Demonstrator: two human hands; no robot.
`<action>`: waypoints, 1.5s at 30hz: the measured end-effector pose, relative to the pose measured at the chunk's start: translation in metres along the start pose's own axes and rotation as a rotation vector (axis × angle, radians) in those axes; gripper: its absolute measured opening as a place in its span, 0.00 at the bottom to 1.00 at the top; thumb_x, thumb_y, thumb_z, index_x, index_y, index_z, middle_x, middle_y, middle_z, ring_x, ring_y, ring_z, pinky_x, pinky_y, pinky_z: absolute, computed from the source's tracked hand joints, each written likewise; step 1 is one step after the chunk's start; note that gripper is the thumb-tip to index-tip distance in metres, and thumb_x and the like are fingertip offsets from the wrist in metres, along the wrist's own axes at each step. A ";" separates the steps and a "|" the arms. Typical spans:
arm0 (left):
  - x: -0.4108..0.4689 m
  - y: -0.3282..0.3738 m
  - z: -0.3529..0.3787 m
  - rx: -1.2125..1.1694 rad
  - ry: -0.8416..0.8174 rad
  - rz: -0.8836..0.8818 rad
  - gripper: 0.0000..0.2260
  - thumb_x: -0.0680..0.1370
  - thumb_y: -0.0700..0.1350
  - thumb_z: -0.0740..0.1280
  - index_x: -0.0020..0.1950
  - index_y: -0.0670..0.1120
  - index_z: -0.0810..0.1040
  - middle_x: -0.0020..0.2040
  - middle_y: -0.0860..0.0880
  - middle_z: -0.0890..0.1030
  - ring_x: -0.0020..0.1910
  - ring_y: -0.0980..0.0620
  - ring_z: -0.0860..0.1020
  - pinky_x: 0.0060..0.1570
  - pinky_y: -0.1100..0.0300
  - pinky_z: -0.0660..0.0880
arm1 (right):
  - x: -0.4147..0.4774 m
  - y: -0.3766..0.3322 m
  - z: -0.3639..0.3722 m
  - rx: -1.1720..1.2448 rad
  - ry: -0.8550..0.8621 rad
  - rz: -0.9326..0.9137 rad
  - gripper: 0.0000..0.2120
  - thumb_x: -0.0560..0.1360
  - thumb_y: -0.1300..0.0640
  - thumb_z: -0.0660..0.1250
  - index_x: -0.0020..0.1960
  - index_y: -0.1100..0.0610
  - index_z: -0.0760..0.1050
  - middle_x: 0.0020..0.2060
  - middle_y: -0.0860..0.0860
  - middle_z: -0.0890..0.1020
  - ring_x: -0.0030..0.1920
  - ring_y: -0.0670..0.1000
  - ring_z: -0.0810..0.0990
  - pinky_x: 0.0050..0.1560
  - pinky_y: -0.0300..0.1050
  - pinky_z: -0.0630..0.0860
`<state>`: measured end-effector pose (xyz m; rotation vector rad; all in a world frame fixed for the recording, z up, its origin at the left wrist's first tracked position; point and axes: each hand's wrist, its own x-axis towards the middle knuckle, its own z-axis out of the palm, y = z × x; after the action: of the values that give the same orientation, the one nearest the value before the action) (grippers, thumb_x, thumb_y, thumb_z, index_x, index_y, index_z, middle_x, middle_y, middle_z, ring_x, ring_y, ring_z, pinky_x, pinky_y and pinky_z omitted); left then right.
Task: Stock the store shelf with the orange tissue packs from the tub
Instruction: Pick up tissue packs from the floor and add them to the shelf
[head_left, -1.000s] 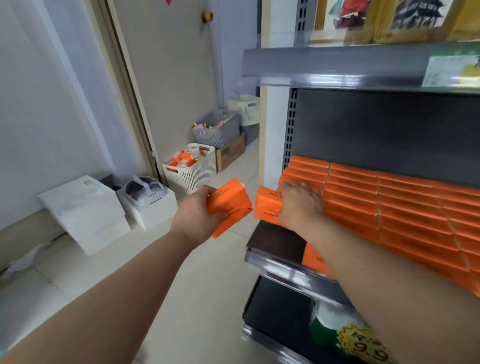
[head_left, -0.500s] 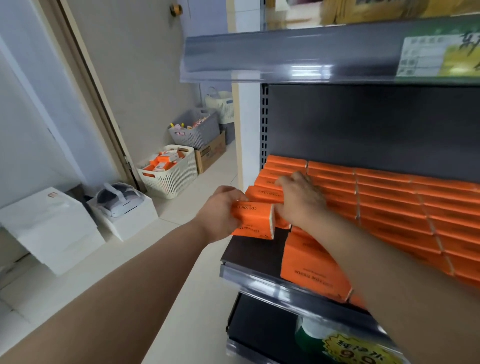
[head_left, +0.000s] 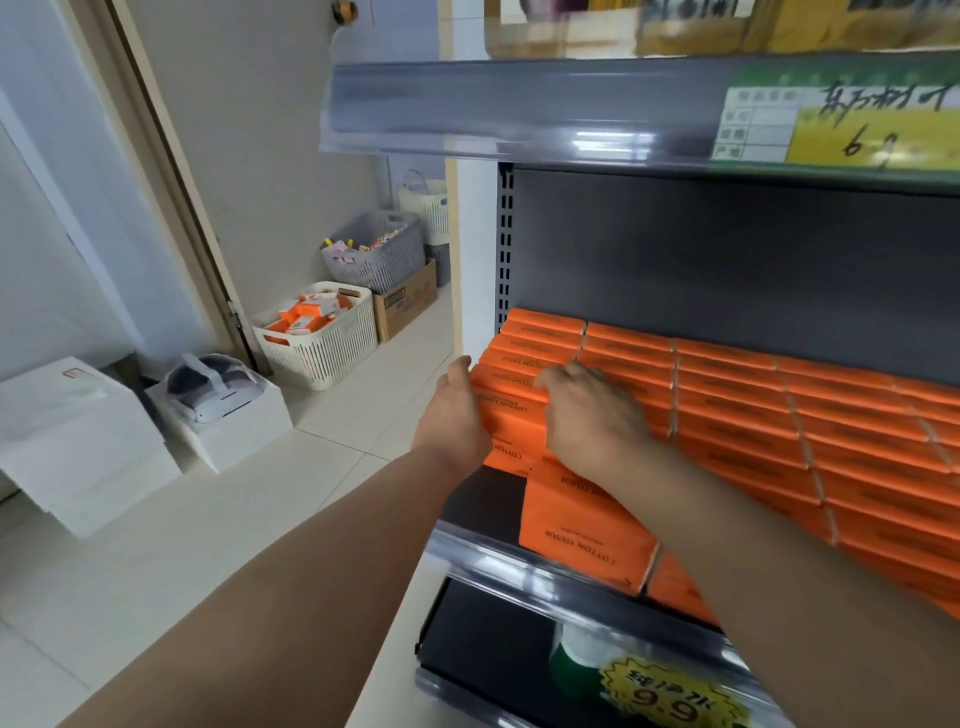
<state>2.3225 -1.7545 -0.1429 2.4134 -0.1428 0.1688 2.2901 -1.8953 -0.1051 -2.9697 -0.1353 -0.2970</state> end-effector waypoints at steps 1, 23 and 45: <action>-0.001 -0.001 -0.001 -0.002 0.003 -0.009 0.35 0.73 0.35 0.63 0.76 0.44 0.51 0.70 0.42 0.67 0.65 0.44 0.72 0.62 0.53 0.70 | -0.001 -0.002 0.000 -0.002 0.005 -0.016 0.20 0.76 0.61 0.62 0.68 0.52 0.68 0.63 0.51 0.72 0.65 0.53 0.70 0.62 0.51 0.71; -0.228 -0.305 -0.154 0.244 0.102 -0.709 0.27 0.73 0.36 0.64 0.72 0.45 0.64 0.68 0.46 0.71 0.64 0.46 0.72 0.60 0.54 0.71 | -0.087 -0.269 0.149 0.021 -0.309 -0.538 0.16 0.76 0.61 0.60 0.64 0.53 0.69 0.58 0.51 0.74 0.60 0.53 0.71 0.55 0.49 0.68; -0.413 -0.546 -0.043 0.132 -0.041 -1.297 0.27 0.73 0.36 0.65 0.71 0.49 0.65 0.67 0.49 0.69 0.66 0.48 0.67 0.53 0.55 0.70 | -0.171 -0.435 0.452 -0.160 -0.658 -0.810 0.23 0.73 0.62 0.65 0.66 0.54 0.65 0.61 0.53 0.70 0.64 0.55 0.69 0.56 0.50 0.69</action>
<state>1.9931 -1.2943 -0.5313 2.1588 1.3978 -0.4734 2.1634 -1.4068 -0.5155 -2.8644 -1.4343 0.6296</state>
